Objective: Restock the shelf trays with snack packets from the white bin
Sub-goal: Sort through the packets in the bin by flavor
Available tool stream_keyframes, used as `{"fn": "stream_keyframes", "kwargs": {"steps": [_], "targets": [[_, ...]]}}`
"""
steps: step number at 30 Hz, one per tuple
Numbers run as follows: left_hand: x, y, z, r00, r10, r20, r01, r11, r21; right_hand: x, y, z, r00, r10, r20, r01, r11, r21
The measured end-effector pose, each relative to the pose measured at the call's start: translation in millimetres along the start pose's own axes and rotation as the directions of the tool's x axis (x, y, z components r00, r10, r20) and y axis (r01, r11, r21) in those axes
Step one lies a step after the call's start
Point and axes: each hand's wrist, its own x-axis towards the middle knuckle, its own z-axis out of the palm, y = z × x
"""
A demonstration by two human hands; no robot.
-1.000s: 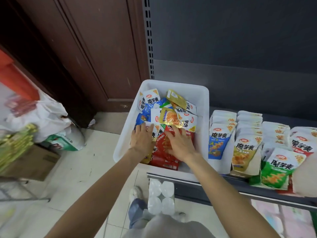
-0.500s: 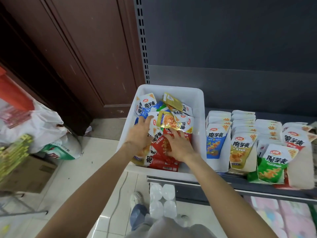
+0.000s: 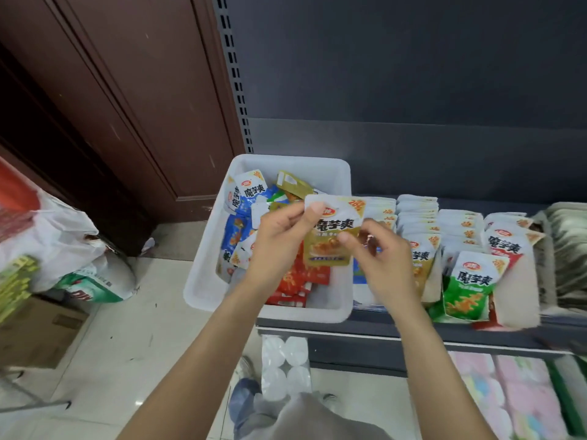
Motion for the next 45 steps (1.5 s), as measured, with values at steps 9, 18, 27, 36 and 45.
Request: {"fn": "stream_keyframes", "kwargs": {"steps": [9, 18, 27, 36, 45], "targets": [[18, -30, 108, 0.951, 0.099, 0.294, -0.144, 0.980, 0.135, -31, 40, -106, 0.956, 0.119, -0.268, -0.128, 0.992, -0.016], [27, -81, 109, 0.965, 0.142, 0.221, -0.239, 0.824, 0.515, -32, 87, -100, 0.946, 0.297, -0.129, -0.315, 0.937, -0.151], [35, -100, 110, 0.941, 0.159, 0.297, -0.337, 0.418, 0.844, -27, 98, -83, 0.959, 0.205, -0.195, -0.266, 0.887, -0.378], [21, -87, 79, 0.862, 0.436, 0.260, -0.438, 0.380, 0.814, -50, 71, -83, 0.969, 0.003, -0.246, -0.107, 0.905, -0.411], [12, -101, -82, 0.967, 0.191, 0.170, -0.223, 0.302, 0.927, -4, 8, -2, 0.960, 0.045, 0.275, 0.057, 0.934, -0.353]]}}
